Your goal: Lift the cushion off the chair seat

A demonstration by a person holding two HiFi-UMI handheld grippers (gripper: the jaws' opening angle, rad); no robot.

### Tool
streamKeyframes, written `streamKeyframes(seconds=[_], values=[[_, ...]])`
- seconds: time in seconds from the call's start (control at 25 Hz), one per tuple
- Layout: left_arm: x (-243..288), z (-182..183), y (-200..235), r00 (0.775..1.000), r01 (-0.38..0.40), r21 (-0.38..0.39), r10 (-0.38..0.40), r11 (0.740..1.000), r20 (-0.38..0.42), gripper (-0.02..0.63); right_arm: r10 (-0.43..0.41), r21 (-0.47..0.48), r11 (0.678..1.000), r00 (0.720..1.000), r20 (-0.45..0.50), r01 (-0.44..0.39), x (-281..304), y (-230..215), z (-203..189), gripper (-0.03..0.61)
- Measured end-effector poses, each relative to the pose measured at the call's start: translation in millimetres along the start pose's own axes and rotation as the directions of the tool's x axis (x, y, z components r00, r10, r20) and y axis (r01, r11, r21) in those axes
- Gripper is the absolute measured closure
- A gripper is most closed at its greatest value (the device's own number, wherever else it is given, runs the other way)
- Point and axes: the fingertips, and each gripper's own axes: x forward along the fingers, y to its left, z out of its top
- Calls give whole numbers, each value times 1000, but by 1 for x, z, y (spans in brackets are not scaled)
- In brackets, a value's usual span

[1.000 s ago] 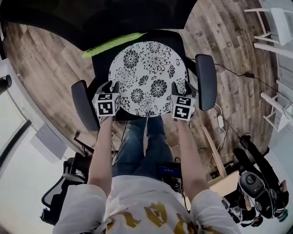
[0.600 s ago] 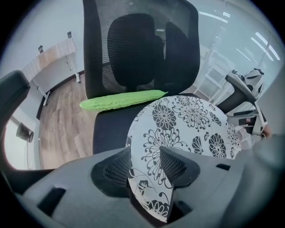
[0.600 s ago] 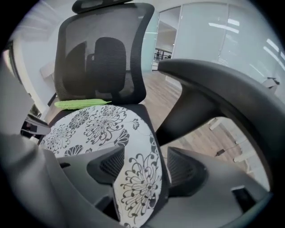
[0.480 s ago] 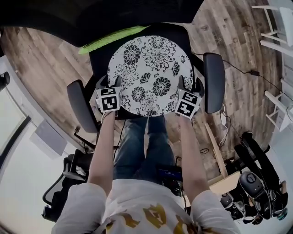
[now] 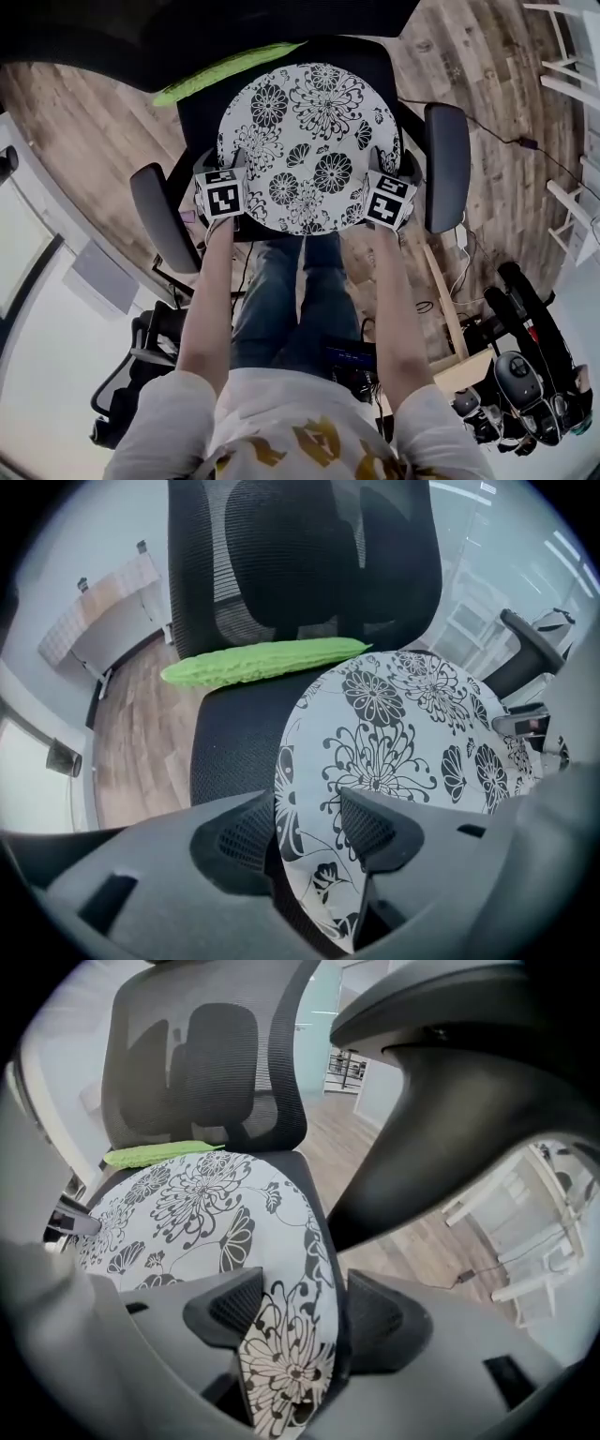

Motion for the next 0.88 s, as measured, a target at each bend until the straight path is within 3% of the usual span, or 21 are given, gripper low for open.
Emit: streamKeyframes(seconds=[0.2, 0.48, 0.56, 0.6, 0.64, 0.72, 0.88], values=[[-1, 0, 0, 1000, -2, 0, 2, 1000, 9, 407, 17, -37, 999, 1000, -12, -17, 2, 9, 4, 343], [0, 4, 0, 1000, 25, 9, -25, 1000, -14, 427, 31, 1, 1000, 1000, -5, -31, 2, 11, 4, 407], [-1, 2, -3, 999, 42, 42, -41, 998, -19, 468, 38, -26, 999, 999, 0, -38, 0, 13, 4, 437], [0, 1, -7, 999, 50, 64, -48, 997, -20, 543, 39, -43, 998, 999, 4, -39, -1, 14, 4, 452], [0, 2, -10, 999, 50, 85, -49, 995, -20, 572, 39, -59, 998, 999, 6, -39, -3, 16, 4, 477], [0, 4, -15, 999, 39, 109, -37, 993, -15, 581, 44, -69, 997, 999, 7, -43, -6, 17, 6, 528], [-2, 4, -13, 999, 47, 82, -46, 996, -7, 583, 71, -62, 996, 997, 5, -71, -9, 19, 8, 547]])
